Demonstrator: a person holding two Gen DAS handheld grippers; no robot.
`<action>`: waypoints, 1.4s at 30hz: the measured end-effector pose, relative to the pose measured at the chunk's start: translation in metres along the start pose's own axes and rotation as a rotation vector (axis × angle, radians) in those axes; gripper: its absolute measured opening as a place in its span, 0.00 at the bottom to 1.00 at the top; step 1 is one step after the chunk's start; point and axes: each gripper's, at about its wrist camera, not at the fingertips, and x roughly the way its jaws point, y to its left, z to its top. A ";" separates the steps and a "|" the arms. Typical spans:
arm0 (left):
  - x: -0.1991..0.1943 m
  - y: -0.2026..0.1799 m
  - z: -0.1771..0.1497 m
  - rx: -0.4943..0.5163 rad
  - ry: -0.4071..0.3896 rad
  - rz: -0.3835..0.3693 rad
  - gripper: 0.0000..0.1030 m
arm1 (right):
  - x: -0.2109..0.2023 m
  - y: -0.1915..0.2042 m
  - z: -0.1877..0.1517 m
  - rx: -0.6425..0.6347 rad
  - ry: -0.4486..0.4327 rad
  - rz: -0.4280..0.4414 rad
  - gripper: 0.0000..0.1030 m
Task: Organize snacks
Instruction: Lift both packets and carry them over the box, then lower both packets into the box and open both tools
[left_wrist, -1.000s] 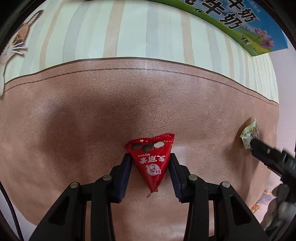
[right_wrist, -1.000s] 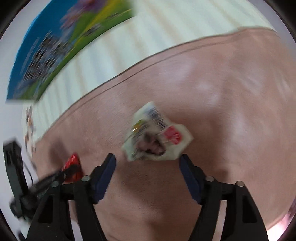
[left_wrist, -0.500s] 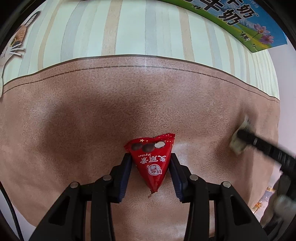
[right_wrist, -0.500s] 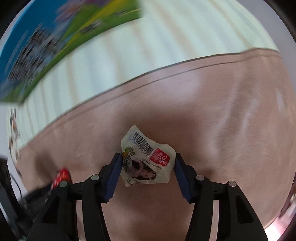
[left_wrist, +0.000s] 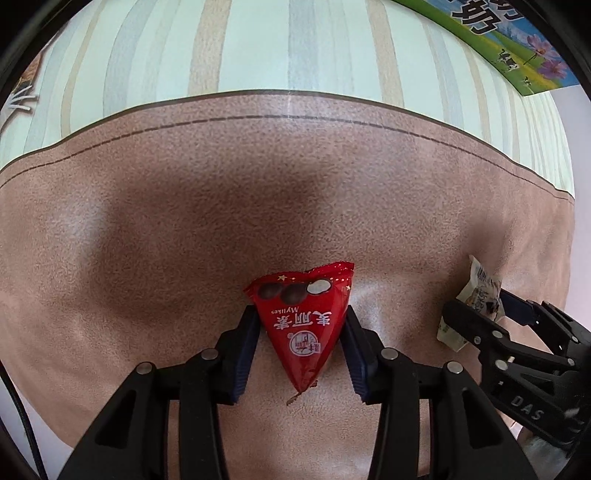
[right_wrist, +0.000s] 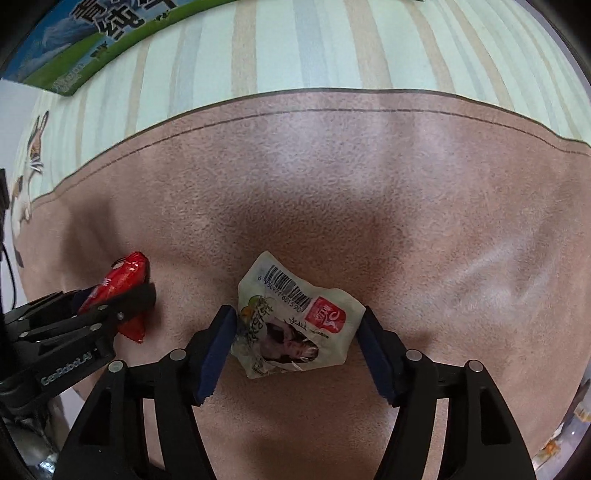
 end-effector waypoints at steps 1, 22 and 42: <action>0.000 -0.001 -0.001 -0.005 -0.005 -0.001 0.38 | 0.001 0.006 -0.001 -0.013 -0.009 -0.017 0.61; -0.127 -0.024 0.008 0.040 -0.213 -0.165 0.34 | -0.125 0.022 0.008 -0.050 -0.235 0.194 0.54; -0.200 -0.035 0.178 0.082 -0.266 -0.125 0.38 | -0.248 -0.005 0.163 -0.060 -0.426 0.073 0.61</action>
